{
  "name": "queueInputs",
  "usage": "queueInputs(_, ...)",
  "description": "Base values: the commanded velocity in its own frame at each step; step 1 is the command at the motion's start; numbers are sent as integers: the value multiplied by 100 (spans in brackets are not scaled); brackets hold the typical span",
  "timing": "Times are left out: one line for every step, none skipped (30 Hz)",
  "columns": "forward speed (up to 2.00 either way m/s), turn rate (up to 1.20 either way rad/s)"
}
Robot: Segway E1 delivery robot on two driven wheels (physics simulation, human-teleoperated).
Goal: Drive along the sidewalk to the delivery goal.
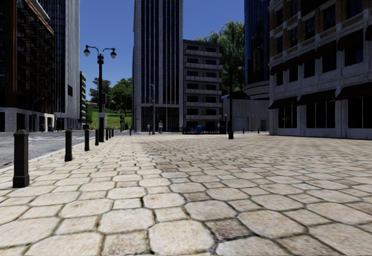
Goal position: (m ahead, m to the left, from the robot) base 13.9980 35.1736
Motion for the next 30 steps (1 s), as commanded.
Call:
queueInputs(200,0)
queueInputs(200,0)
queueInputs(200,8)
queueInputs(200,14)
queueInputs(200,21)
queueInputs(200,21)
queueInputs(200,27)
queueInputs(200,30)
queueInputs(200,33)
queueInputs(200,33)
queueInputs(200,33)
queueInputs(200,34)
queueInputs(200,34)
queueInputs(200,34)
queueInputs(200,34)
queueInputs(200,34)
queueInputs(200,34)
queueInputs(200,34)
queueInputs(200,34)
queueInputs(200,34)
queueInputs(200,34)
queueInputs(200,34)
queueInputs(200,34)
queueInputs(200,34)
queueInputs(200,34)
queueInputs(200,34)
queueInputs(200,34)
queueInputs(200,34)
queueInputs(200,34)
queueInputs(200,34)
